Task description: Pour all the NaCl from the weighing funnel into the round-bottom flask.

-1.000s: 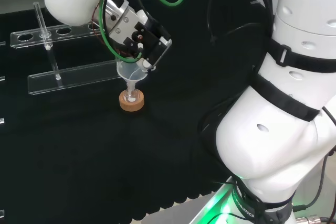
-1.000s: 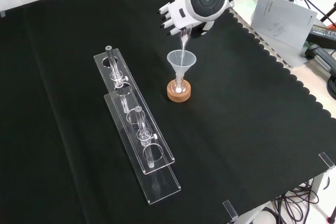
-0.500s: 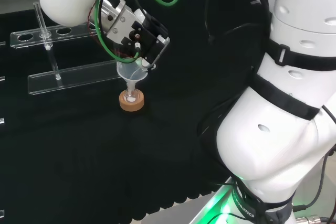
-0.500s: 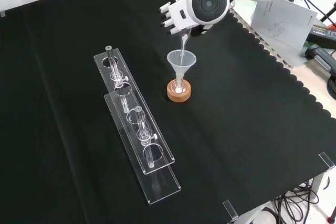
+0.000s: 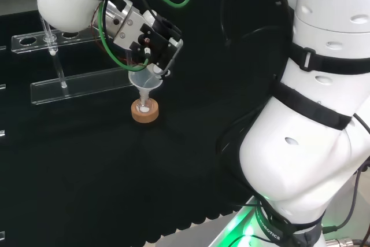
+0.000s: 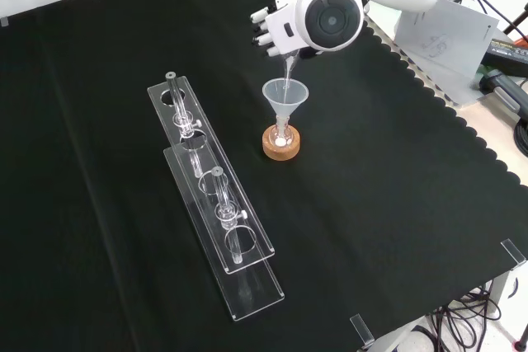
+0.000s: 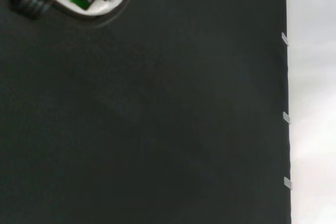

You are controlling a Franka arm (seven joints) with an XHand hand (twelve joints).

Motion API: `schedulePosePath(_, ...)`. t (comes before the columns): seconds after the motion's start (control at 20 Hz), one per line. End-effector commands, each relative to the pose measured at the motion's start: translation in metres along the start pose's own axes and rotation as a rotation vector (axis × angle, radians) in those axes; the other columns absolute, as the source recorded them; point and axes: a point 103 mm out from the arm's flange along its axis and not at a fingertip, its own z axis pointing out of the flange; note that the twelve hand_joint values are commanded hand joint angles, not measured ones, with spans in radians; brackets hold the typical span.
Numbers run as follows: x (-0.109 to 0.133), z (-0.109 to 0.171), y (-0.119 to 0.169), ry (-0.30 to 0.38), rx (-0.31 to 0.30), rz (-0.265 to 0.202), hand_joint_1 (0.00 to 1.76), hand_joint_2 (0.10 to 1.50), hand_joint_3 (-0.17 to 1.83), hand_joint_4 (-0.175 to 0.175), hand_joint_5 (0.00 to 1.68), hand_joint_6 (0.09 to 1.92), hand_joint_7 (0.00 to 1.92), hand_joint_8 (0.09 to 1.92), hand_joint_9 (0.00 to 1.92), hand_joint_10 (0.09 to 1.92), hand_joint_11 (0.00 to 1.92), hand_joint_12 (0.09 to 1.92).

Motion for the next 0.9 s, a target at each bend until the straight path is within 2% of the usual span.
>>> schedulePosePath(0.05,0.0015,-0.0043,-0.0007,-0.025,0.006,0.002,1.12,0.63,0.74,0.175,1.25,0.76,0.73,0.60,1.04,0.29,0.77,1.07)
schedulePosePath(0.25,0.0018,-0.0054,0.0013,-0.041,-0.002,-0.008,1.12,0.63,0.74,0.175,1.25,0.76,0.72,0.60,1.04,0.29,0.77,1.07)
schedulePosePath(0.7,0.0009,-0.0130,-0.0006,-0.080,0.021,0.022,1.12,0.63,0.74,0.175,1.25,0.76,0.72,0.60,1.05,0.29,0.77,1.07)
schedulePosePath(0.9,0.0024,-0.0142,0.0001,-0.088,0.028,0.021,1.12,0.63,0.74,0.175,1.25,0.75,0.72,0.60,1.05,0.29,0.76,1.07)
